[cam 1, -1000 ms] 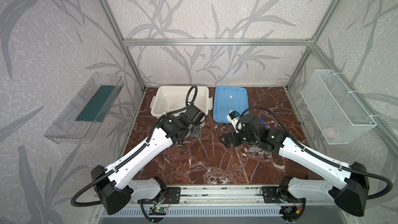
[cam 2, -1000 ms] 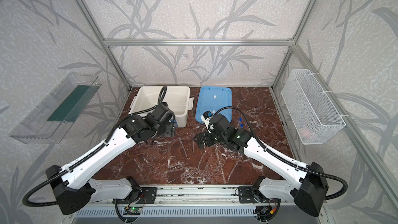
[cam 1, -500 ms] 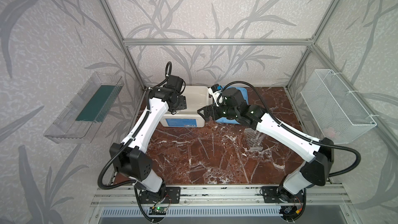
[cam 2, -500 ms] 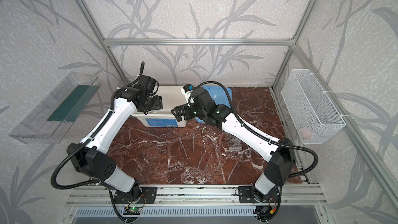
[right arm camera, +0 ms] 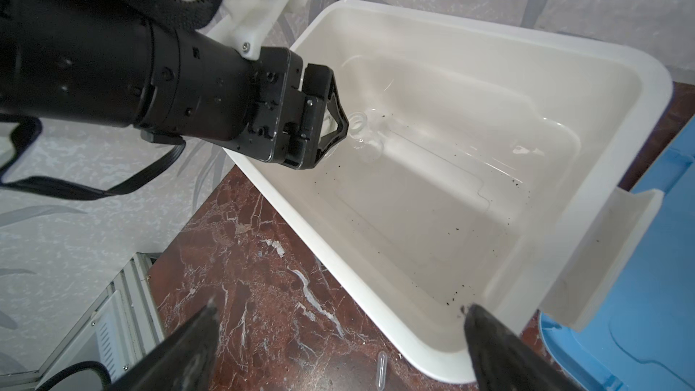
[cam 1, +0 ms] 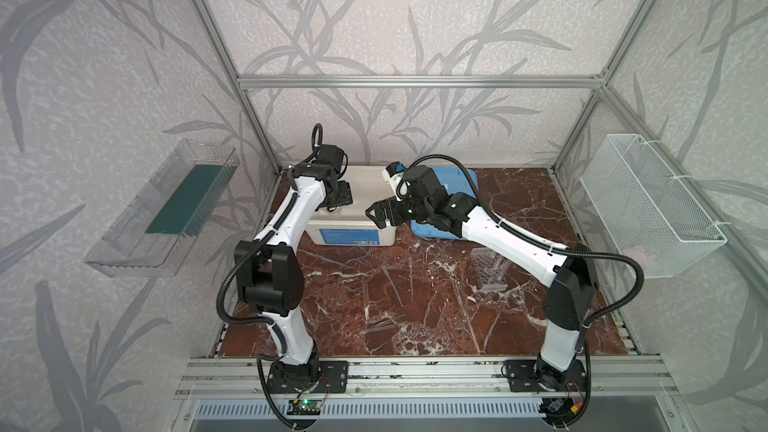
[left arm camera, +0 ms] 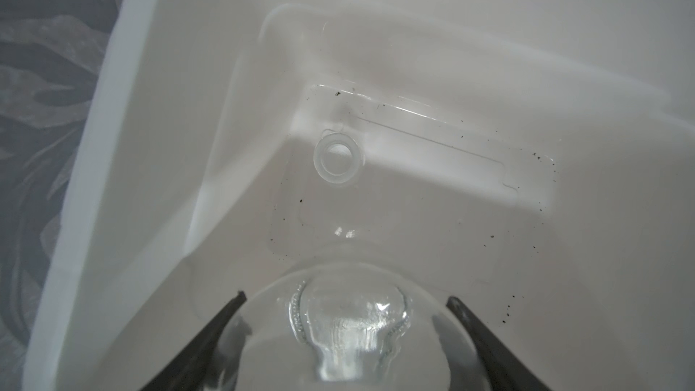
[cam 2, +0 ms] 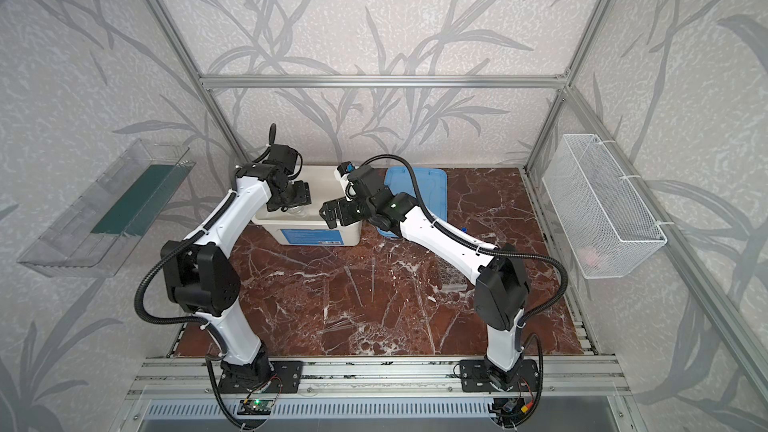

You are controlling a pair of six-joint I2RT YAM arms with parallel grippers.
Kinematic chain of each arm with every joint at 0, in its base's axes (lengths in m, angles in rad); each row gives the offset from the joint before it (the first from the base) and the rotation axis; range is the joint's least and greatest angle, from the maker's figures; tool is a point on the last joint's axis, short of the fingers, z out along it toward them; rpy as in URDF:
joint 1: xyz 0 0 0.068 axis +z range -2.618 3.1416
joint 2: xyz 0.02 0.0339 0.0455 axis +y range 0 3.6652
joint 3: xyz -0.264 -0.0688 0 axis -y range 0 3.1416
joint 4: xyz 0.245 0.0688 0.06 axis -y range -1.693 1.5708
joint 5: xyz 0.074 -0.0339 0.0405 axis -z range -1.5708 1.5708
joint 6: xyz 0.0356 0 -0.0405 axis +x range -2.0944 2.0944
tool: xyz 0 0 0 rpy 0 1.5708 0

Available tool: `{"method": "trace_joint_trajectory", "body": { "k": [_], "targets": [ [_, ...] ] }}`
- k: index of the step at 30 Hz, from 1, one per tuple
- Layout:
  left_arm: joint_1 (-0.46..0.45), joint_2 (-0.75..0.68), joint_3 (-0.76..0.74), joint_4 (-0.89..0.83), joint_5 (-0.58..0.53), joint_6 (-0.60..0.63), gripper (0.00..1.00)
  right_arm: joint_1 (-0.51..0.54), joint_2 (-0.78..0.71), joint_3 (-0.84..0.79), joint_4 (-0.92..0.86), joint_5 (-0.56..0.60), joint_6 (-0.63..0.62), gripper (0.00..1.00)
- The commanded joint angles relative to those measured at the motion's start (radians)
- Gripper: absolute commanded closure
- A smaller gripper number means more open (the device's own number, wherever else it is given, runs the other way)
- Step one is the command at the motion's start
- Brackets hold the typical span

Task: Organize the chemistry lab equipment
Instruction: 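Carry the flask over the white tub and lower it inside with the left gripper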

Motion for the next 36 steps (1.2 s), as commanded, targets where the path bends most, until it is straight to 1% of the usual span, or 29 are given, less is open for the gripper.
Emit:
{"method": "trace_joint_trajectory", "body": {
  "k": [1,5,7,12,15,19,27,30,32,36],
  "targets": [
    [0.01,0.021,-0.016,0.024,-0.03,0.01,0.52,-0.001,0.018,0.053,0.011,-0.035,-0.026,0.0],
    [0.013,0.033,-0.078,0.091,-0.001,-0.004,0.52,0.0,0.064,0.114,-0.035,-0.026,-0.041,0.0],
    [0.013,0.048,-0.096,0.105,-0.004,-0.003,0.52,0.0,0.082,0.137,-0.054,-0.027,-0.047,0.0],
    [0.02,0.067,-0.115,0.144,0.011,0.001,0.52,-0.002,0.102,0.149,-0.062,-0.043,-0.07,0.0],
    [0.021,0.086,-0.113,0.15,0.003,-0.001,0.52,-0.005,0.109,0.161,-0.074,-0.039,-0.087,0.0],
    [0.019,0.11,-0.133,0.164,0.001,0.001,0.52,-0.015,0.127,0.192,-0.096,-0.062,-0.095,0.0],
    [0.027,0.132,-0.135,0.182,-0.036,0.007,0.52,-0.028,0.14,0.195,-0.094,-0.071,-0.088,0.0],
    [0.025,0.155,-0.126,0.187,-0.024,0.013,0.52,-0.028,0.144,0.195,-0.093,-0.069,-0.088,0.0],
    [0.024,0.154,-0.146,0.21,-0.019,0.012,0.52,-0.028,0.147,0.193,-0.091,-0.071,-0.087,0.0],
    [0.025,0.164,-0.161,0.226,-0.037,0.006,0.52,-0.028,0.151,0.194,-0.089,-0.073,-0.08,0.0]
  ]
}}
